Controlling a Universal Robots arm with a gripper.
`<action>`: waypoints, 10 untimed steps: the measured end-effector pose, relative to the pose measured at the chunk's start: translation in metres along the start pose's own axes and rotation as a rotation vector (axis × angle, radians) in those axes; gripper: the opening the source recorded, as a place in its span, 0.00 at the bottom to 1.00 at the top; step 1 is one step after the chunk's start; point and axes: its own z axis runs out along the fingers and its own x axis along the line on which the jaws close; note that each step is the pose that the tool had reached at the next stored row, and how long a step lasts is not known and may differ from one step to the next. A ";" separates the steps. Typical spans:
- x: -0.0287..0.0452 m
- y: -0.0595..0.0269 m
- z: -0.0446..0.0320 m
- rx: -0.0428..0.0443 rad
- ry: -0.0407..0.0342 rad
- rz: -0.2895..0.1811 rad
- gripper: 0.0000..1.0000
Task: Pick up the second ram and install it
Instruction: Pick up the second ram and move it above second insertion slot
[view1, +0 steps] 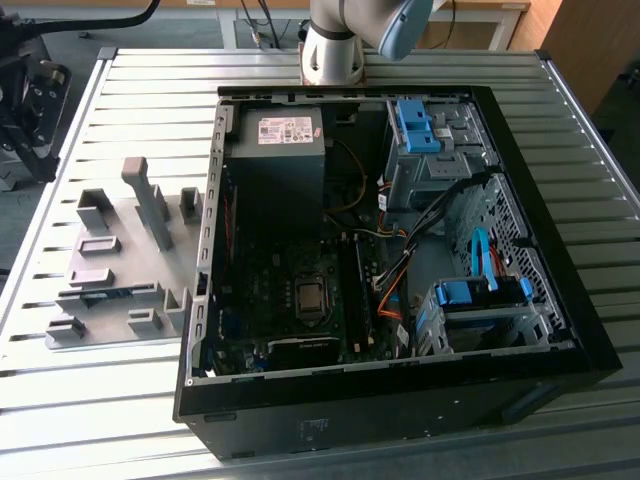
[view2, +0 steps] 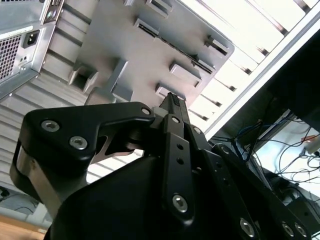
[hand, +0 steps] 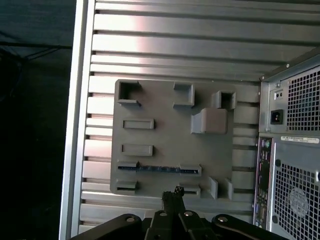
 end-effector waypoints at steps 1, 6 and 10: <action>0.0000 0.0000 0.0001 0.0003 0.0007 -0.018 0.10; 0.0008 0.0000 0.0004 0.0017 0.0035 -0.093 0.10; 0.0017 0.0001 0.0004 0.0027 0.0054 -0.142 0.10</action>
